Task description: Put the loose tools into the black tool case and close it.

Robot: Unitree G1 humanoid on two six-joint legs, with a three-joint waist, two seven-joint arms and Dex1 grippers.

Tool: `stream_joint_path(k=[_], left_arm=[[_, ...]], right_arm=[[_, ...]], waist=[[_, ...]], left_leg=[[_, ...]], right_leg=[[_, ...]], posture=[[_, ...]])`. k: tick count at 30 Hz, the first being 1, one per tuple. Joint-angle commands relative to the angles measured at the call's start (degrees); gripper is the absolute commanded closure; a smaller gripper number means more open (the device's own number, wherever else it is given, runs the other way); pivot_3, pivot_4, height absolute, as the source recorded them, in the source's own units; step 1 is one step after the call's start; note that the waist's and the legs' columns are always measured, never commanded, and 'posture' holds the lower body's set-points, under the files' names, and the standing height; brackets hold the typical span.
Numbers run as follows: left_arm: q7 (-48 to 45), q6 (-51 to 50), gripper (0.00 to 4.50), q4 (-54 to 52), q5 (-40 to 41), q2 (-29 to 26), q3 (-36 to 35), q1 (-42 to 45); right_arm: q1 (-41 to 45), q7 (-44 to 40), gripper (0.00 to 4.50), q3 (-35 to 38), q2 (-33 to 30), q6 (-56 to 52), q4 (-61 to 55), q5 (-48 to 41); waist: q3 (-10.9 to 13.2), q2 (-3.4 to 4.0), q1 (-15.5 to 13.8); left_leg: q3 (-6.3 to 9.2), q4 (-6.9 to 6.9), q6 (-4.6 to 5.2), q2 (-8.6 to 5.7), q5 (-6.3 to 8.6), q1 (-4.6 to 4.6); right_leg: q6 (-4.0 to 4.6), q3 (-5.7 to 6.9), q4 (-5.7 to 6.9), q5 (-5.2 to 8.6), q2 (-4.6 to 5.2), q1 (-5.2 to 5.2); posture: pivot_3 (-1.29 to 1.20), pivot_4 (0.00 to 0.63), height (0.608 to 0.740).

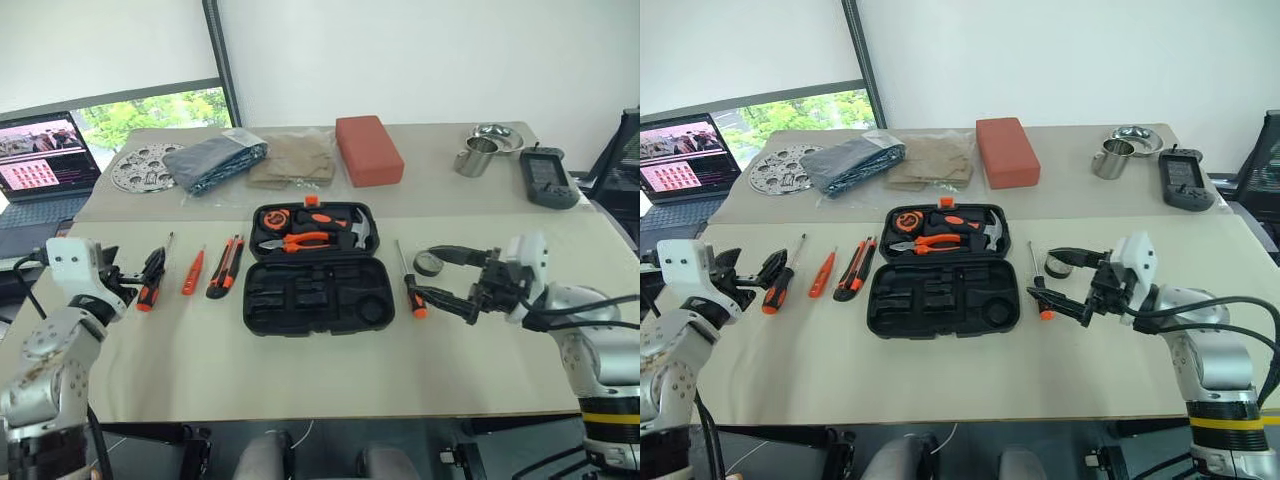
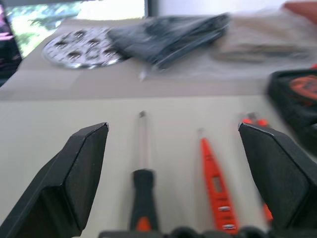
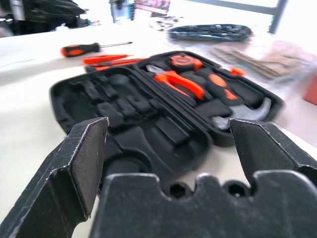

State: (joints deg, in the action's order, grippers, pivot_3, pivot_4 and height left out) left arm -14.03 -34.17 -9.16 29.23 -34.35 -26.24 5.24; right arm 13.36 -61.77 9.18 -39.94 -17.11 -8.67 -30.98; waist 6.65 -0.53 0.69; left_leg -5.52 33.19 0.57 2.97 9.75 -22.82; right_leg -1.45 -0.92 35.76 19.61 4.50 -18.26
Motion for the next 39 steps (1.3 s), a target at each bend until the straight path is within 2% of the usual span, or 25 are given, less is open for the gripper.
stream_joint_path(k=[1,8,16,17,18,25,26,31,35,39], left_arm=[[1.01,-4.50,0.00,0.39,-1.11,-1.59,-0.47,-0.13],[-0.33,-7.22,0.00,5.20,-2.54,-1.05,2.48,1.72],[-3.72,-6.44,0.00,17.93,-5.35,-1.81,4.70,8.05],[-4.01,-6.42,0.52,19.05,-5.50,-1.68,4.82,8.75],[-4.52,-6.22,0.74,20.15,-5.85,-1.84,5.05,9.39],[-5.73,-4.23,3.29,22.39,-7.46,-2.20,4.24,10.90],[-5.82,-3.92,3.54,22.35,-7.54,-2.23,4.08,10.91],[-12.66,2.31,3.52,22.30,-6.02,-3.87,3.22,13.10],[-28.74,11.24,3.52,22.91,-2.87,-6.82,4.70,18.96],[-44.90,17.98,3.52,25.07,-4.28,-7.44,13.33,25.32]], right_arm=[[2.23,0.67,0.02,0.09,-0.82,-2.72,-4.15,-2.42],[2.87,0.84,0.02,-0.35,-1.00,-4.87,-6.39,-2.69],[2.05,1.44,0.02,-0.12,-1.48,-5.25,-8.52,-3.13],[2.03,1.52,0.00,-0.11,-1.50,-5.31,-8.68,-3.23],[1.90,1.65,0.00,-0.04,-1.48,-5.37,-8.94,-3.35],[1.29,2.00,0.00,0.41,-1.35,-5.26,-9.32,-3.43],[1.26,2.02,0.00,0.46,-1.36,-5.23,-9.27,-3.49],[0.79,2.16,0.00,1.15,-1.44,-5.10,-9.03,-4.07],[-0.19,2.10,0.00,2.59,-1.63,-4.90,-8.58,-4.79],[-0.99,0.95,0.00,4.36,-1.70,-4.06,-7.00,-6.00]], waist=[[0.01,-0.02,0.00],[0.02,-0.04,-0.18],[0.03,-0.06,-0.40],[0.03,-0.05,-0.44],[0.03,-0.05,-0.47],[0.03,-0.05,-0.63],[0.03,-0.05,-0.66],[0.06,-0.10,-0.69],[0.15,-0.26,-1.13],[0.08,-0.13,-1.38]], left_leg=[[0.00,-0.01,-0.01,0.00,0.00,0.00],[0.03,-0.08,-0.13,0.02,-0.07,0.01],[0.03,-0.09,-0.12,0.02,-0.08,0.00],[0.03,-0.10,-0.12,0.02,-0.08,0.01],[0.03,-0.10,-0.12,0.02,-0.08,0.02],[0.03,-0.09,-0.12,0.01,-0.08,0.02],[0.03,-0.09,-0.12,0.00,-0.08,0.02],[0.03,-0.09,-0.13,0.02,-0.08,0.00],[0.05,-0.10,-0.19,0.03,-0.12,-0.07],[0.00,-0.12,-0.20,0.00,-0.12,-0.06]], right_leg=[[0.00,0.00,0.00,0.00,-0.01,-0.01],[0.03,0.02,0.02,0.00,-0.01,-0.03],[0.05,0.03,0.03,0.00,-0.01,-0.06],[0.05,0.03,0.03,0.00,-0.01,-0.06],[0.05,0.03,0.06,0.00,0.00,-0.06],[0.05,0.03,0.08,0.00,0.04,-0.05],[0.06,0.03,0.08,0.00,0.04,-0.06],[0.06,0.04,0.08,0.00,0.03,-0.07],[0.10,0.16,0.06,-0.02,0.00,-0.12],[0.13,0.16,0.02,-0.03,0.01,-0.10]], posture=[[0.00,0.150,0.740],[0.00,0.150,0.740],[0.00,0.150,0.740],[0.00,0.150,0.740],[0.00,0.150,0.740],[0.00,0.150,0.740],[0.00,0.150,0.740],[0.00,0.150,0.740],[0.00,0.150,0.740],[0.00,0.150,0.740]])
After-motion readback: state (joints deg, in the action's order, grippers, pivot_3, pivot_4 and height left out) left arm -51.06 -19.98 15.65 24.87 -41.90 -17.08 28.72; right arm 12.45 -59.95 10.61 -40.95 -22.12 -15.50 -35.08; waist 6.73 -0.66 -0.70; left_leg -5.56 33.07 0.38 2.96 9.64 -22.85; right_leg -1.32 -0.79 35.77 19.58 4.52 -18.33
